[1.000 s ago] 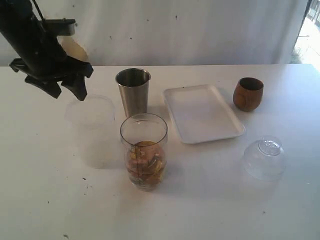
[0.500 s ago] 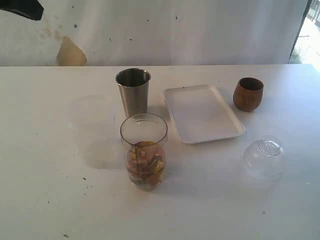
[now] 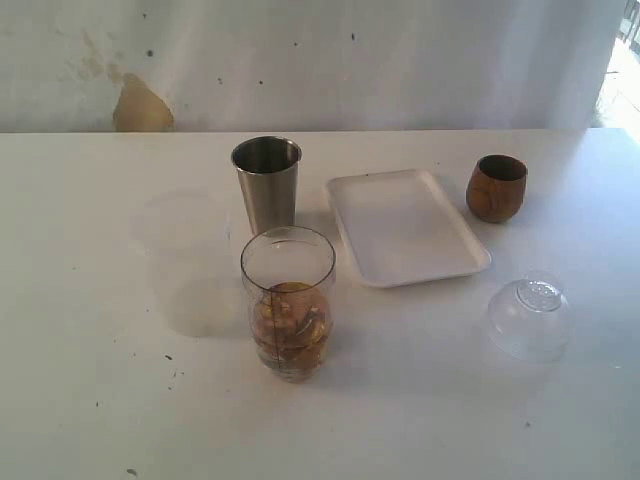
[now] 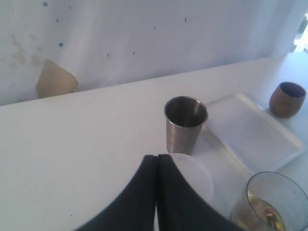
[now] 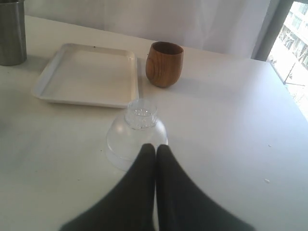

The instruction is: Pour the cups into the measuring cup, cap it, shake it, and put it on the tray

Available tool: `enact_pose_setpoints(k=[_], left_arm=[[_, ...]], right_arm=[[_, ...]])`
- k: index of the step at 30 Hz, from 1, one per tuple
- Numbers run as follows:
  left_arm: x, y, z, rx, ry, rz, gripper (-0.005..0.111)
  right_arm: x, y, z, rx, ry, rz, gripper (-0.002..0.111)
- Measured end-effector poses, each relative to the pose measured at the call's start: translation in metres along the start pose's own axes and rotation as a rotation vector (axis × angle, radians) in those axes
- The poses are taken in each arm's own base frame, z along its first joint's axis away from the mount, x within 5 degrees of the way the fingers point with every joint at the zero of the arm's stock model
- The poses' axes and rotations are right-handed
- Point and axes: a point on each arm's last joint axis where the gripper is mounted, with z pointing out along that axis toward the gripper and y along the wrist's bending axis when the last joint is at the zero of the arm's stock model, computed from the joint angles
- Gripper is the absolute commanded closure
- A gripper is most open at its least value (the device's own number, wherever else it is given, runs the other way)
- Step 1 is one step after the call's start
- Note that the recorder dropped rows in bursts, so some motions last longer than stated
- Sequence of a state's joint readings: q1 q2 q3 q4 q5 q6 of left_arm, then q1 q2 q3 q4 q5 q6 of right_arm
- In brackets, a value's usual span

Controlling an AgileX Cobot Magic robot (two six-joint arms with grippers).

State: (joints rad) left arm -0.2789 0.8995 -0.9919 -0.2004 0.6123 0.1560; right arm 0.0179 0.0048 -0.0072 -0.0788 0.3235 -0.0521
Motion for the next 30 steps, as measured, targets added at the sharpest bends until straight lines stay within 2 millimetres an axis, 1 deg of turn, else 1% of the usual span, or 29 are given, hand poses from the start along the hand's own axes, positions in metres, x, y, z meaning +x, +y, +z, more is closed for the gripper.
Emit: enact_pose_setpoints(k=[3, 8, 12, 15, 20, 30], left_arm=[[0.016, -0.002, -0.021, 0.001, -0.095, -0.016, 0.107], [0.049, -0.004, -0.043, 0.005, -0.208, -0.05, 0.107], [0.077, -0.006, -0.05, 0.031, -0.219, -0.103, 0.107], [0.09, -0.007, -0.049, 0.042, -0.179, -0.114, 0.107], [0.099, -0.009, -0.047, 0.055, -0.119, -0.116, 0.107], [0.1, -0.009, -0.047, 0.056, -0.111, -0.116, 0.107]], right_arm=[[0.0, 0.0, 0.0, 0.0, 0.0, 0.0, 0.108], [0.0, 0.0, 0.0, 0.0, 0.0, 0.0, 0.108], [0.0, 0.0, 0.0, 0.0, 0.0, 0.0, 0.108], [0.0, 0.0, 0.0, 0.0, 0.0, 0.0, 0.108], [0.0, 0.0, 0.0, 0.0, 0.0, 0.0, 0.108], [0.0, 0.0, 0.0, 0.0, 0.0, 0.0, 0.108]])
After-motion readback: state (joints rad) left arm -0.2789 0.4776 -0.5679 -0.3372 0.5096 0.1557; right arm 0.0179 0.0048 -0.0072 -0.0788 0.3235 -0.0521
